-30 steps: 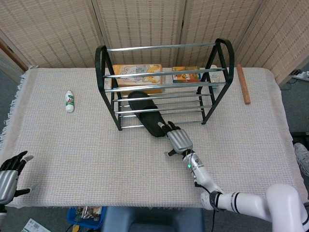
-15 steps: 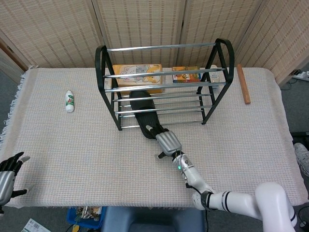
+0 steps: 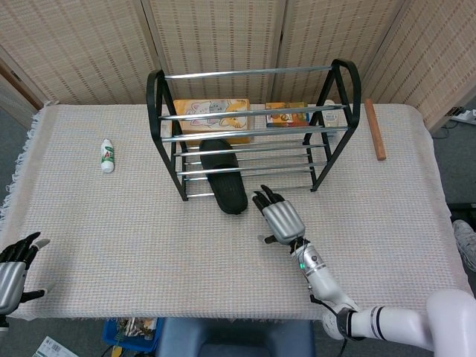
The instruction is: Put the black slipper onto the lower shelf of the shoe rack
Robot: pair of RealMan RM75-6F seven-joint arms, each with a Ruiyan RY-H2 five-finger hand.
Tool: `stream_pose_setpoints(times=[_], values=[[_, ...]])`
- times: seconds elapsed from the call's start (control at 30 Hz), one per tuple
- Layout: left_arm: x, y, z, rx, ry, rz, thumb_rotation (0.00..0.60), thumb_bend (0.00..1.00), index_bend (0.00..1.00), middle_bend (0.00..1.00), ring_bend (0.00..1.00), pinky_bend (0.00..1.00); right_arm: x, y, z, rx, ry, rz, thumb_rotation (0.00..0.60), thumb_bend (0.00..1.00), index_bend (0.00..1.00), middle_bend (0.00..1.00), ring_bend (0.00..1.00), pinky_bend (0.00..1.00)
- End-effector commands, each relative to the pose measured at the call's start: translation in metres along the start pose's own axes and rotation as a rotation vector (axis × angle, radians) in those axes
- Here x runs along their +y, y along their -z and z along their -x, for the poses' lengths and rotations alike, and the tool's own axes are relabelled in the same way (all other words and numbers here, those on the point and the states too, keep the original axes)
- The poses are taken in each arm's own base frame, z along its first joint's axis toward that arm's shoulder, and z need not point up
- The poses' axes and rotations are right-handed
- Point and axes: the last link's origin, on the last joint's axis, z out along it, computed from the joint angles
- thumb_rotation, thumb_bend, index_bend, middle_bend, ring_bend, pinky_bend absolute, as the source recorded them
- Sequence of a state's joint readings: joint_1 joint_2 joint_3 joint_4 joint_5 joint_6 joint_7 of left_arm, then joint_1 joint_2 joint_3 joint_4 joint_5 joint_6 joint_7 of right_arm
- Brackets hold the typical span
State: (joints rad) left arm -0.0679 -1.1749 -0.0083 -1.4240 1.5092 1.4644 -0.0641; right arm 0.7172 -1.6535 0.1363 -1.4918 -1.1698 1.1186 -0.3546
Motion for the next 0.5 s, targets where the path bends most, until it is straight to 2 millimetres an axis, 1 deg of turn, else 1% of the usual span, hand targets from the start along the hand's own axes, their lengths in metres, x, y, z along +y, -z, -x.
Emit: stream_pose_setpoints(times=[0.03,0.13,0.23,0.33,0.5], values=[[0.000,0.000,-0.001,0.002,-0.001,0.000,0.600,0.15,0.21,0.12,0.15,0.19,0.028,0.040,-0.013,0.034,0.054,0.023,0.600,0.00,0.00,0.14,0.07,0.20],[0.003,-0.002,-0.001,0.003,0.003,0.006,0.600,0.15,0.21,0.12,0.15,0.19,0.050,0.070,-0.022,0.062,0.092,0.058,0.600,0.00,0.00,0.14,0.07,0.20],[0.008,-0.002,-0.001,0.005,0.007,0.021,0.600,0.15,0.21,0.12,0.15,0.19,0.069,0.096,-0.027,0.086,0.101,0.092,0.600,0.01,0.00,0.14,0.08,0.20],[0.012,-0.003,-0.002,0.011,0.012,0.028,0.600,0.15,0.21,0.12,0.15,0.19,0.092,0.129,-0.036,0.124,0.115,0.157,0.600,0.01,0.00,0.14,0.08,0.20],[0.020,-0.005,-0.001,0.010,0.013,0.042,0.600,0.15,0.21,0.12,0.15,0.19,0.118,0.173,-0.053,0.192,0.131,0.259,0.600,0.01,0.00,0.14,0.08,0.20]])
